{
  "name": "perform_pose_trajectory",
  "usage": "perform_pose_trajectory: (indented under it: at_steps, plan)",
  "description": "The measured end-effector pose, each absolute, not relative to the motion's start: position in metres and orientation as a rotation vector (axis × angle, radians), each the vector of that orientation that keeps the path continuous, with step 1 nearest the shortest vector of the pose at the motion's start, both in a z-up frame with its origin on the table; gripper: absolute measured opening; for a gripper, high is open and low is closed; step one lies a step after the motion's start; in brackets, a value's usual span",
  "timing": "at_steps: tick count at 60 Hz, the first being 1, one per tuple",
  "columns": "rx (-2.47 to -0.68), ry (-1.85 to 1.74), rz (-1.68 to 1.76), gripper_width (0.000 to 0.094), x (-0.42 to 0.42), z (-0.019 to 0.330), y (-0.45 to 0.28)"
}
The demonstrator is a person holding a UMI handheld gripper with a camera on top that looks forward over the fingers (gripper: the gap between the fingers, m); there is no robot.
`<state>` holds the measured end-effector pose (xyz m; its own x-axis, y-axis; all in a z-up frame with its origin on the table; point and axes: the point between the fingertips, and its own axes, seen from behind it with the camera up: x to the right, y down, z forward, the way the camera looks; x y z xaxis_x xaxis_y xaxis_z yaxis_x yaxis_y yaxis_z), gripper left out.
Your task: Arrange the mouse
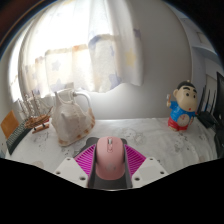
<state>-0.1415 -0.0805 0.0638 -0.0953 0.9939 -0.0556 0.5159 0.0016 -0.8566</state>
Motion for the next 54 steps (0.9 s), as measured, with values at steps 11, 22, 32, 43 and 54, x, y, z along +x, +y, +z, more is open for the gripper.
perform_pose_trajectory:
  at_steps: [11, 22, 32, 43, 54]
  plan:
    - [-1.606, -1.751, 0.883, 0.0438, -0.135, -0.003, -0.104]
    - [-1.61, -1.782, 0.843, 0.0835, -0.127, -0.003, -0.109]
    - [-1.689, -1.714, 0.796, 0.0857, -0.08, 0.072, -0.097]
    - [-1.702, -1.703, 0.737, 0.085, 0.013, 0.144, -0.089]
    - [-1.738, -1.652, 0.698, 0.0853, 0.062, 0.163, -0.071]
